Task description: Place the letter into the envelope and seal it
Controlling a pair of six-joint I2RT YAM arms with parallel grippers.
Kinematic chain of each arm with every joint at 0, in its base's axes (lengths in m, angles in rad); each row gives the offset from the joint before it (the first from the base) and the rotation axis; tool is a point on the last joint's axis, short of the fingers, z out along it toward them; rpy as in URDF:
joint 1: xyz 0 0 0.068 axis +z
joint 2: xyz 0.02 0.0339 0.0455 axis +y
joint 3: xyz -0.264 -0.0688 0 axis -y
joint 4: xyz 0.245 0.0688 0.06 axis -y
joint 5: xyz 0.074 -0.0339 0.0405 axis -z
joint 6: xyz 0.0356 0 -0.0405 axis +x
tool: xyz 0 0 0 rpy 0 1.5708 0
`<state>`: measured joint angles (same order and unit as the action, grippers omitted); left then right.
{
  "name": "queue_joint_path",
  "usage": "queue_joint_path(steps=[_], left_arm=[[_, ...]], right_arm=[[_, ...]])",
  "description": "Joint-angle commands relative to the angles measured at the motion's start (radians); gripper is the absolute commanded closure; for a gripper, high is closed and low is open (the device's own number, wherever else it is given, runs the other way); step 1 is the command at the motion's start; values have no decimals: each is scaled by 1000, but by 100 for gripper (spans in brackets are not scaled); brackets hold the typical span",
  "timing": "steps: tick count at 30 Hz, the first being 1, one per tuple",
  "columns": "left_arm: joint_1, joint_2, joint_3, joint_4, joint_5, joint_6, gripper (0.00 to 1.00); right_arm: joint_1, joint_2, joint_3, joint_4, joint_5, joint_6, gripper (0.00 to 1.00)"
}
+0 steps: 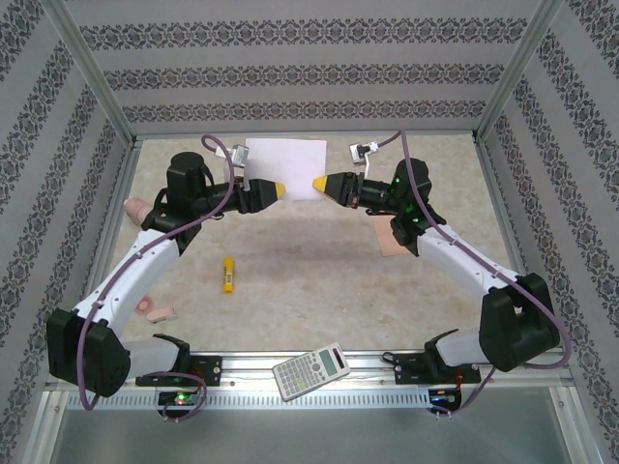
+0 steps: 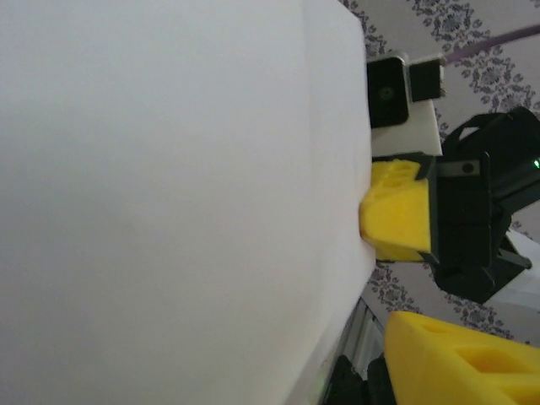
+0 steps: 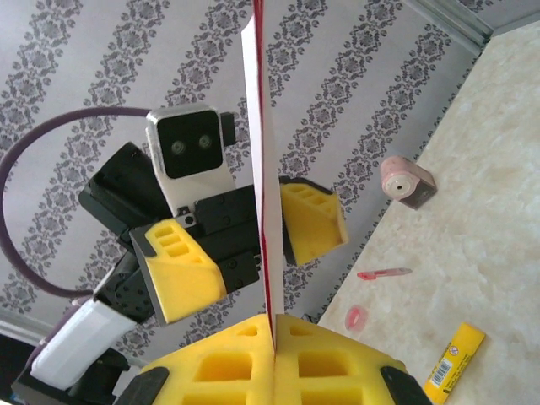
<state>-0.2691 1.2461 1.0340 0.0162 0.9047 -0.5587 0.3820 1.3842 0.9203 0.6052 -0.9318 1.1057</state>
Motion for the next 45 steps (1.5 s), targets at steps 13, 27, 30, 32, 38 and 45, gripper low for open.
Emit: queue_joint_path(steps=[13,27,30,32,38,45], left_arm=[[-9,-16,19,54,79,25,58],[-3,1,31,61,71,28,62],[-1,4,30,64,71,26,63],[-1,7,29,72,72,22,66],[2,12,19,120,70,-4,100],[10,-3,12,113,62,-5,96]], right_arm=[[-28,15,-24,39,27,68,100],[-27,-1,-28,57,8,73,100],[-25,-9,-29,63,4,72,100],[-26,-13,-31,65,1,73,100],[-22,-27,-45,87,7,85,100],[-32,-43,-58,95,18,90,100]])
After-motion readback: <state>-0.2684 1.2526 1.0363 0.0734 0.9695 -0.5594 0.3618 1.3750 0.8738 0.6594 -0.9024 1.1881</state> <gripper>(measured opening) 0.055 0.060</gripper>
